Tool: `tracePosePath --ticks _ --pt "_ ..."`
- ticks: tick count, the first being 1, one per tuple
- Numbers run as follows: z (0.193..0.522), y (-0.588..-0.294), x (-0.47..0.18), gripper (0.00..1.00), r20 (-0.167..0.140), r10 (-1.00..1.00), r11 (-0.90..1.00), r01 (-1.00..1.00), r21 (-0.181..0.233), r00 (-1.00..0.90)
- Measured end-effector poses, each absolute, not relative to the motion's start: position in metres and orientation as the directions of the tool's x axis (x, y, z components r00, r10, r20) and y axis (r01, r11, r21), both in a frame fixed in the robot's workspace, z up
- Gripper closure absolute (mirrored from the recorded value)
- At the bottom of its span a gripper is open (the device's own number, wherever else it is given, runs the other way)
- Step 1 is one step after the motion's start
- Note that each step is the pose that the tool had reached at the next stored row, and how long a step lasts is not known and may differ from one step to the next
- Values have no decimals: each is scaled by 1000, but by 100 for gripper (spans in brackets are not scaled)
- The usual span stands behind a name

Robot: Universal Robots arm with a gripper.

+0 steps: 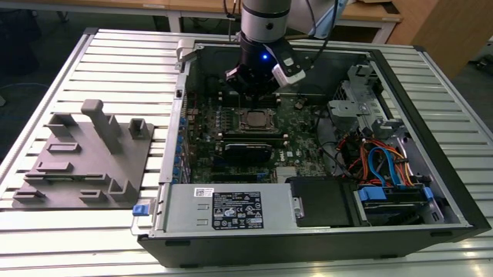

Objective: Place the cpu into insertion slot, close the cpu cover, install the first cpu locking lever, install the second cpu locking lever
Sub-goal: 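Install the first cpu locking lever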

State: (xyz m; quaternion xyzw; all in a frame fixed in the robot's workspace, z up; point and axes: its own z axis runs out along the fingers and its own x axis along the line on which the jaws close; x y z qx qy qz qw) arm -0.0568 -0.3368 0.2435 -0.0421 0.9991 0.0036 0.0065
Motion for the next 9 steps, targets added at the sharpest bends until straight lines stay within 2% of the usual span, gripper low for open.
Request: tracePosePath --ticks 9 --pt "244 -337 -57 90 -13 -26 1000 -26 7 -1000"
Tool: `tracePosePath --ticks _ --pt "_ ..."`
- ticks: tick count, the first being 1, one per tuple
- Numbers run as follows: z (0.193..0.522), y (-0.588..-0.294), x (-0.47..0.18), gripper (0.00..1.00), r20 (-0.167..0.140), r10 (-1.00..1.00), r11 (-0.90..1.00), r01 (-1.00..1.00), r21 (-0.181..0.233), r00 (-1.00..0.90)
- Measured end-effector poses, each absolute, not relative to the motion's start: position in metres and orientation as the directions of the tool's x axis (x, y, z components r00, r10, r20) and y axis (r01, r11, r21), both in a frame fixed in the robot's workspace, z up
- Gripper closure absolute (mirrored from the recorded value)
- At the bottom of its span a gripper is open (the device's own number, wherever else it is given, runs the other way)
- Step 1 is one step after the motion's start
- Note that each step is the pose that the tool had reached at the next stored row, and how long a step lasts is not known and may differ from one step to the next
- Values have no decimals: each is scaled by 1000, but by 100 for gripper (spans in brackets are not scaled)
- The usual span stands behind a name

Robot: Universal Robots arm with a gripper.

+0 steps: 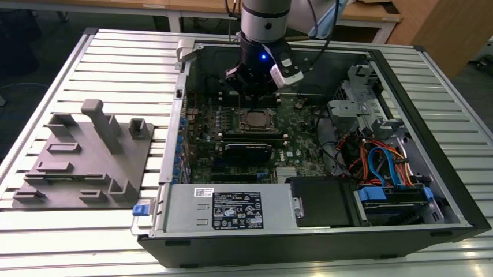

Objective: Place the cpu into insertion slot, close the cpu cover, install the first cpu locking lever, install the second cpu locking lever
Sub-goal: 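Install the first cpu locking lever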

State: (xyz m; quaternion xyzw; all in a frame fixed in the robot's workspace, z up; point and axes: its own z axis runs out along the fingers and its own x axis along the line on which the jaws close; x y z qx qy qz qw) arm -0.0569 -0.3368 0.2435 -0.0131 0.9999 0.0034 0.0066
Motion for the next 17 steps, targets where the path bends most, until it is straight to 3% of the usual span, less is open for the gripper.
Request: tracePosePath --ticks 17 --pt "243 -337 -63 90 -13 -26 1000 -26 7 -1000"
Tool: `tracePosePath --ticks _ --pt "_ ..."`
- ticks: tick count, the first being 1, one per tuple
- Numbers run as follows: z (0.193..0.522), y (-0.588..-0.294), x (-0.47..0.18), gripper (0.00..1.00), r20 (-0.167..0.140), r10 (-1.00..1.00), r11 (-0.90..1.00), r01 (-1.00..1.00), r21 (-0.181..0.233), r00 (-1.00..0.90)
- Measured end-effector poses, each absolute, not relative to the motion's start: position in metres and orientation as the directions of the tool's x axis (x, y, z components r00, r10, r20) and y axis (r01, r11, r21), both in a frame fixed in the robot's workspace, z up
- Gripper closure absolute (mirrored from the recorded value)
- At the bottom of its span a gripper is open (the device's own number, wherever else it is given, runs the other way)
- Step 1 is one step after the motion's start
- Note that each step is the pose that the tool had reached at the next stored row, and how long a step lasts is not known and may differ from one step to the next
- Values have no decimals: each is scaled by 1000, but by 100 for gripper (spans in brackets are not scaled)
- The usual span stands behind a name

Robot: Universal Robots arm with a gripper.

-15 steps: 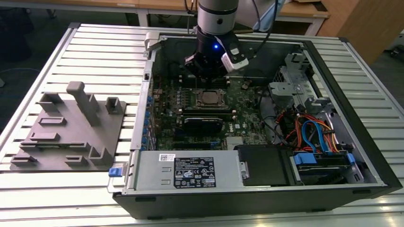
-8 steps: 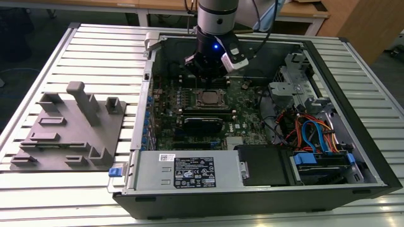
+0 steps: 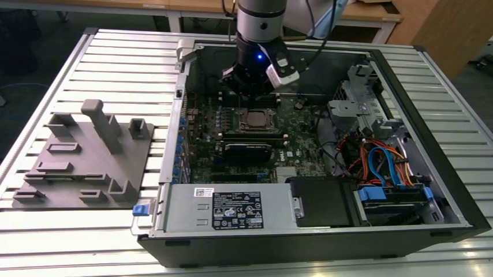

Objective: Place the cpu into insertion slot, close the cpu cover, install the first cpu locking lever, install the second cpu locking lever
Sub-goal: 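Install the first cpu locking lever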

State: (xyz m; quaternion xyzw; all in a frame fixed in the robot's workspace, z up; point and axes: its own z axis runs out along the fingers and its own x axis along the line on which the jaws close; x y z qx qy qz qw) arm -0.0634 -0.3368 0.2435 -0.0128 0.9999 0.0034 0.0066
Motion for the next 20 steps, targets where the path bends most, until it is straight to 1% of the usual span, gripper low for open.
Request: tracePosePath --ticks 20 --pt "248 -337 -68 90 -13 -26 1000 -26 7 -1000"
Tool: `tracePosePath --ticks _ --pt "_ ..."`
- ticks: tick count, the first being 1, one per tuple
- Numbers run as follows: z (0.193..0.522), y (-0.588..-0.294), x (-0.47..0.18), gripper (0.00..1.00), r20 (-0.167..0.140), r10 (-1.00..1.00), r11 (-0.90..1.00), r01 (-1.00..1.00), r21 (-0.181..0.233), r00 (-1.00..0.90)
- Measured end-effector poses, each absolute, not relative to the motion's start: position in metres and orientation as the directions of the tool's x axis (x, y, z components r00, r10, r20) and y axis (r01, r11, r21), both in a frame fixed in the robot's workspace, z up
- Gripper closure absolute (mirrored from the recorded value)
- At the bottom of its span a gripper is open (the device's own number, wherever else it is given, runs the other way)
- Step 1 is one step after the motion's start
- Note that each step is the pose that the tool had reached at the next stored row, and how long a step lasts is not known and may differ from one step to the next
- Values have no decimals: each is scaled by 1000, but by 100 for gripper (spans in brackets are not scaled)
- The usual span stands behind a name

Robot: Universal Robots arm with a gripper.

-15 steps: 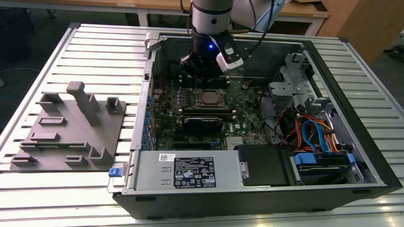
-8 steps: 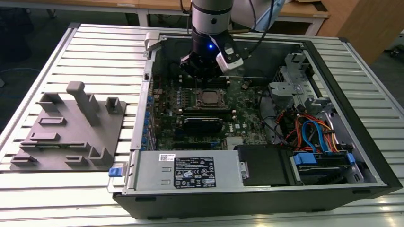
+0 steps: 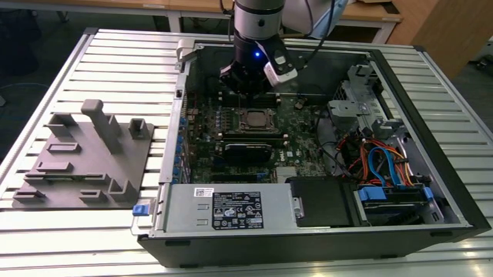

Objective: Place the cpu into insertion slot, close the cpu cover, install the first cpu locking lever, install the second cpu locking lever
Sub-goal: 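Install the first cpu locking lever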

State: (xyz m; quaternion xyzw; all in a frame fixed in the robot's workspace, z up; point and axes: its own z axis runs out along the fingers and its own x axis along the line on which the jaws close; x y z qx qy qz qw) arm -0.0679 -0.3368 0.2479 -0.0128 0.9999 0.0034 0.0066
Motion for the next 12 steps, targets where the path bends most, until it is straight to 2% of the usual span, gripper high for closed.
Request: tracePosePath --ticks 12 --pt "250 -337 -70 90 -13 -26 1000 -26 7 -1000"
